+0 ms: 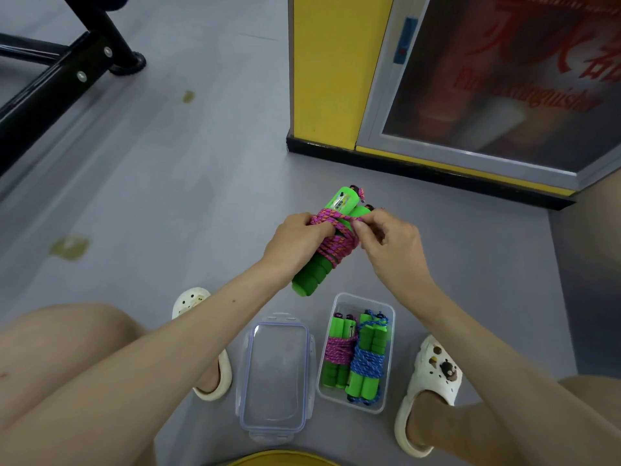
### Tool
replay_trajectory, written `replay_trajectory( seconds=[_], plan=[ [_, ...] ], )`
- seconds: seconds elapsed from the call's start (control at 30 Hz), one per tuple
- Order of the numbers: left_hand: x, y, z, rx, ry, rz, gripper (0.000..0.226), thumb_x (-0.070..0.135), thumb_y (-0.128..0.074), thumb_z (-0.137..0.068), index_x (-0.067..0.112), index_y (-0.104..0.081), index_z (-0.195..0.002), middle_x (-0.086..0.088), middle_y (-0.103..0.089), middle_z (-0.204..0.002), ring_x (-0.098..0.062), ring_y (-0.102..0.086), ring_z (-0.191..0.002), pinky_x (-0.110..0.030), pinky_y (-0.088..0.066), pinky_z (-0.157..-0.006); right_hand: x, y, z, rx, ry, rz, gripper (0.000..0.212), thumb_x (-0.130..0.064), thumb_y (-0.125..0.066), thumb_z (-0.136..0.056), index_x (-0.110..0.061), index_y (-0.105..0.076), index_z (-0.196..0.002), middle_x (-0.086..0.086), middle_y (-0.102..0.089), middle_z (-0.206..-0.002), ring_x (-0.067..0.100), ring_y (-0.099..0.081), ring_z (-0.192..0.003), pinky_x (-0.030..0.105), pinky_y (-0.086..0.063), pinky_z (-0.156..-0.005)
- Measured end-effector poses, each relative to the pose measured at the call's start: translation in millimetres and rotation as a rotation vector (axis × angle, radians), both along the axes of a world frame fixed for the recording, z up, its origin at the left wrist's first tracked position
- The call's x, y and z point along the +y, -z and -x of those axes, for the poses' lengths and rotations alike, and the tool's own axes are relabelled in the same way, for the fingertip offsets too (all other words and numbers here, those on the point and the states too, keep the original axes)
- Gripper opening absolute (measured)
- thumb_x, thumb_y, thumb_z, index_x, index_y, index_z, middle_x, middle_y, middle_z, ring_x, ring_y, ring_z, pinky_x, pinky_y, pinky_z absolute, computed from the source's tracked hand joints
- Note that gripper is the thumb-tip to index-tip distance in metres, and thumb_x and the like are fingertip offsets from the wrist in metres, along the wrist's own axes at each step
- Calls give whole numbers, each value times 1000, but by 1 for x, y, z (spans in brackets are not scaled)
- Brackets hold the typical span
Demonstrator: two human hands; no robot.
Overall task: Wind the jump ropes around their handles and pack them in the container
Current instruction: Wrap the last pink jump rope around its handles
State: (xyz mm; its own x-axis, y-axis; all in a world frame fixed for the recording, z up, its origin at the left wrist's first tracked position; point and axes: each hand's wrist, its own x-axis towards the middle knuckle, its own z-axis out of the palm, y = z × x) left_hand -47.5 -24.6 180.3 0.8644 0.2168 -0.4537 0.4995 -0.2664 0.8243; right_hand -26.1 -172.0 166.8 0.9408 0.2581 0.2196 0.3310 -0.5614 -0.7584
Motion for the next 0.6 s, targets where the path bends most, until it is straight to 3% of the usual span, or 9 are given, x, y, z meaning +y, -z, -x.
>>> replay_trajectory(
  seconds=[0.07, 0.2, 0.37, 0.6],
  plan=[
    [0, -1, -2, -7, 4, -37, 36, 44, -56, -61, 17, -63, -83, -9, -70, -85, -31, -68, -82, -51, -56, -80, -3, -2, -4, -42, -4, 15, 13, -11, -62, -89, -2, -68, -84, 1, -60, -72, 8, -49, -60, 13, -39, -59],
    [-1, 3, -4, -36, 71, -178, 24, 41, -60, -80, 18, -61, -89, -3, -67, -87, -25, -65, -82, -40, -54, -78, -4, 0, -3, -72, -8, 52, 13, -10, -63, -89, 1, -69, -85, 8, -64, -74, 19, -57, -61, 31, -48, -59],
    [-6, 8, -2, -41, 86, -242, 22, 39, -59, -83, 19, -61, -92, -2, -66, -87, -24, -64, -83, -38, -53, -77, 0, 5, 4, -170, 60, 102, 8, -4, -65, -85, 0, -70, -82, 11, -65, -72, 20, -57, -61, 33, -48, -57],
    [-9, 6, -1, -73, 102, -323, 22, 41, -57, -84, 21, -60, -92, 1, -65, -84, -23, -62, -81, -36, -51, -76, 3, 4, 5, -206, 49, 115, 4, -2, -68, -82, -1, -71, -80, 7, -63, -72, 11, -50, -63, 9, -34, -60]
  ],
)
